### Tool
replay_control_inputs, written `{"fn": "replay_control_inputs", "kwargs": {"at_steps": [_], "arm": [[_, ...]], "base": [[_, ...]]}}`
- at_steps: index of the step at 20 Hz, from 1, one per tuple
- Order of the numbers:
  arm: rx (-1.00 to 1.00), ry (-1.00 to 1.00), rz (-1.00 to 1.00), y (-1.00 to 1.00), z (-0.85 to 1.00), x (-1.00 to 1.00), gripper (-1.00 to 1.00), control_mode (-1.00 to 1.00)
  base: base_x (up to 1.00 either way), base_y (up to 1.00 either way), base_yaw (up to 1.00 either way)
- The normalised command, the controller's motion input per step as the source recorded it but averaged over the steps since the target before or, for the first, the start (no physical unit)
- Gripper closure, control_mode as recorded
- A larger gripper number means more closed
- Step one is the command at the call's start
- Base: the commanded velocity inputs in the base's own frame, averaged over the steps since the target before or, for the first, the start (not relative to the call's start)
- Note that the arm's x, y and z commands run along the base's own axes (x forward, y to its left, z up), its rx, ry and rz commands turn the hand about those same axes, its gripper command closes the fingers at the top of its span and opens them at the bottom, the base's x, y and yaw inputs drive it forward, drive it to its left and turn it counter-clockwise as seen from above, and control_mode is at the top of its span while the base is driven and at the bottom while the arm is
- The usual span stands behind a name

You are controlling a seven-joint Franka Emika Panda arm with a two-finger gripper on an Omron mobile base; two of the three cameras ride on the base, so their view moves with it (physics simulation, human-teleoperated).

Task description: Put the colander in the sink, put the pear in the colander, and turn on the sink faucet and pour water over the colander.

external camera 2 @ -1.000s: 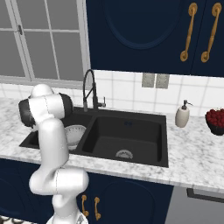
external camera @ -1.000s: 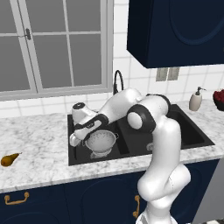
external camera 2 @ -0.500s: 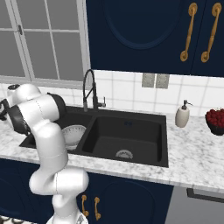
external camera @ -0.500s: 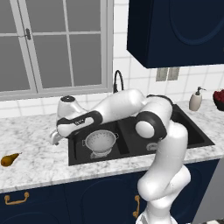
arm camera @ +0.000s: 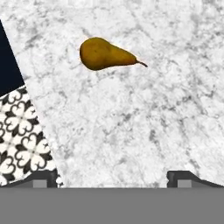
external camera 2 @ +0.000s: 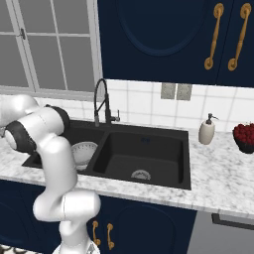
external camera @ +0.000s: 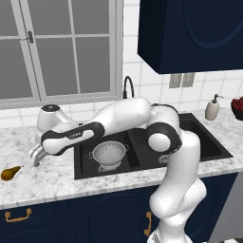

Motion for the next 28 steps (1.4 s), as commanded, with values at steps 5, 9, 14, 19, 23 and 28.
{"fn": "replay_control_inputs", "kwargs": {"at_steps": [5, 9, 14, 19, 23, 28], "arm": [[0.00, 0.02, 0.36, 0.74, 0.13, -0.12, -1.00, -1.00], [-0.03, 0.00, 0.31, 0.67, 0.00, 0.02, -1.00, -1.00], [-0.08, -0.03, 0.26, 0.55, 0.00, 0.11, -1.00, -1.00], [-0.11, -0.02, 0.22, 0.36, -0.02, 0.03, -1.00, -1.00], [-0.14, -0.10, 0.22, 0.06, -0.32, 0.07, -1.00, -1.00], [-0.06, -0.21, 0.27, 0.00, -0.42, 0.30, -1.00, -1.00]], "base": [[0.00, 0.00, 0.00], [0.00, 0.00, 0.00], [0.00, 0.00, 0.00], [0.00, 0.00, 0.00], [0.00, 0.00, 0.00], [0.00, 0.00, 0.00]]}}
